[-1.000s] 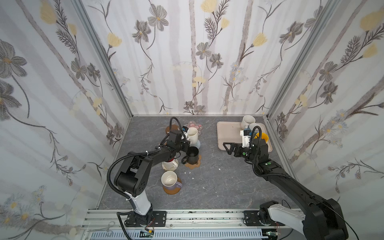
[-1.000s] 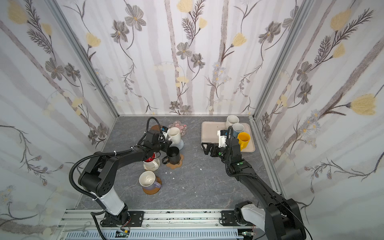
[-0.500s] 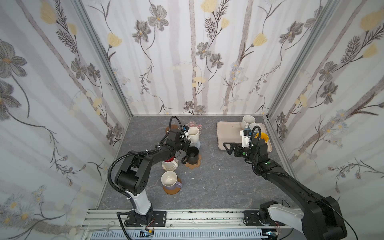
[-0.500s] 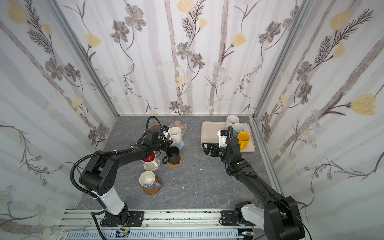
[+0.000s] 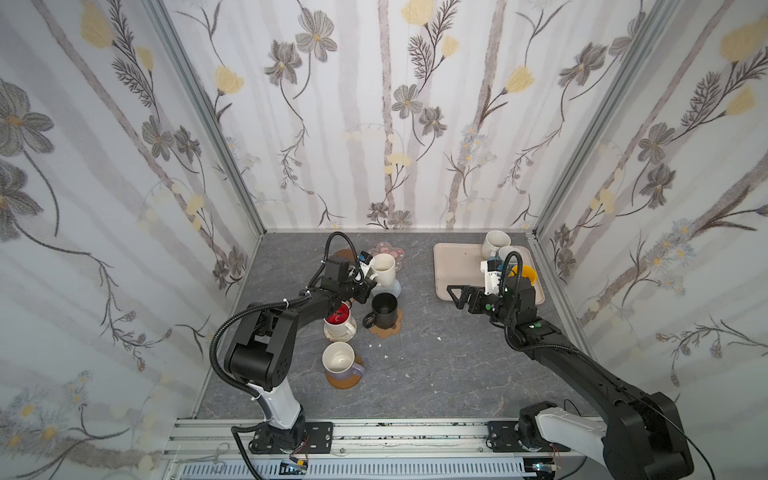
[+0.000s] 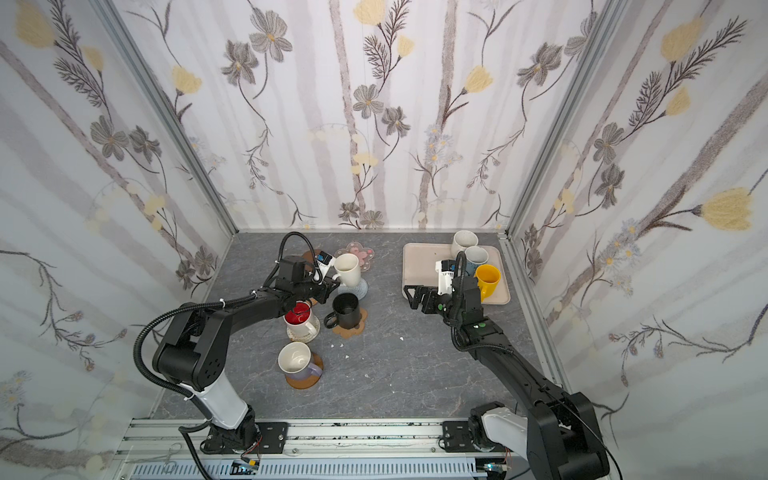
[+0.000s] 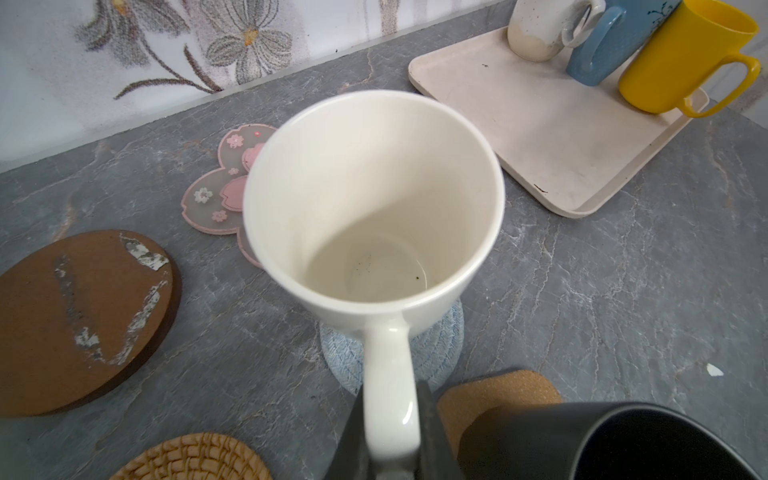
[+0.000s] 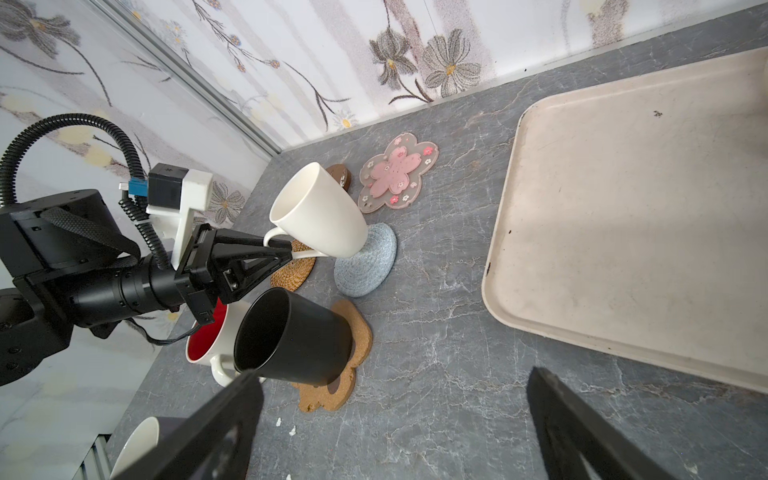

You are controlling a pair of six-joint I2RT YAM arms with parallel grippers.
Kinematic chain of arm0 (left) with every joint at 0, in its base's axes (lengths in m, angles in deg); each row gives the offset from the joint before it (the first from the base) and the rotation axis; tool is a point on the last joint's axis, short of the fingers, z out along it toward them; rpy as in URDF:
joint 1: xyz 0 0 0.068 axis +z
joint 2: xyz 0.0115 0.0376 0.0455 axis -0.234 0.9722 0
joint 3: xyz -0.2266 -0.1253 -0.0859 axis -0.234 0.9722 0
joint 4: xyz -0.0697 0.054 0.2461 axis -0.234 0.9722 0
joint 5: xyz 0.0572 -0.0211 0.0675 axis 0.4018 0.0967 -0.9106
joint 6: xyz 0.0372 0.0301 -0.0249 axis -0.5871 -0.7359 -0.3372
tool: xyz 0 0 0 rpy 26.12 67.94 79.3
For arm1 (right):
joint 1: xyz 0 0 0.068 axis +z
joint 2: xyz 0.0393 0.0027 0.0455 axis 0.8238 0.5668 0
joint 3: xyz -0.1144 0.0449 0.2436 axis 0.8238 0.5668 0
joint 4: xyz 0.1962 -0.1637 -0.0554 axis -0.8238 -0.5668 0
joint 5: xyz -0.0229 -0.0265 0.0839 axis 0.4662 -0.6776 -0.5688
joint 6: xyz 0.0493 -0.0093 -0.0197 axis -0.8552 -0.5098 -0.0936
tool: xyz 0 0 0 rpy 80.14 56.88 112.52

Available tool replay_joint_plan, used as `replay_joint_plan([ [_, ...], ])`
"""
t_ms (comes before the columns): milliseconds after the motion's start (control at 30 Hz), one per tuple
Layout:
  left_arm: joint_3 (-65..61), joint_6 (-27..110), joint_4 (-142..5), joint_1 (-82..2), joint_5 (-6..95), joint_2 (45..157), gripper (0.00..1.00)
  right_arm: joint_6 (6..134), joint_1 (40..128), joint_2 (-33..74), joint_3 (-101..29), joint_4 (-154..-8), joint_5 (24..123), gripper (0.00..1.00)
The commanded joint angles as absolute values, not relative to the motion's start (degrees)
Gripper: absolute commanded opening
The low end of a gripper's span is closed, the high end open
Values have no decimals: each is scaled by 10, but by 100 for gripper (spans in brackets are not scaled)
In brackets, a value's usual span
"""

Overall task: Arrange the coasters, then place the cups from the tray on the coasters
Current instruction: 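Lower the white mug onto the blue knit coaster with left gripper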

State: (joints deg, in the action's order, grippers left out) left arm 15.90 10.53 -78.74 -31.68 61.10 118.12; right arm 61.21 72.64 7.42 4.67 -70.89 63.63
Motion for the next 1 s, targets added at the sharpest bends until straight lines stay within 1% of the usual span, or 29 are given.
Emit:
replay_joint_plan([
  [0, 162, 68, -832, -314, 640, 1176, 0, 617, 726, 78, 47, -681, 629, 100],
  [600, 135, 56, -825, -313, 626, 1209, 0, 620, 717, 68, 56, -685, 628, 100],
  [733, 130, 59, -821, -313, 621, 1212, 8, 619, 715, 65, 57, -683, 627, 100],
  [967, 119, 49, -781, -314, 615, 1212, 15, 618, 712, 58, 64, -678, 623, 100],
])
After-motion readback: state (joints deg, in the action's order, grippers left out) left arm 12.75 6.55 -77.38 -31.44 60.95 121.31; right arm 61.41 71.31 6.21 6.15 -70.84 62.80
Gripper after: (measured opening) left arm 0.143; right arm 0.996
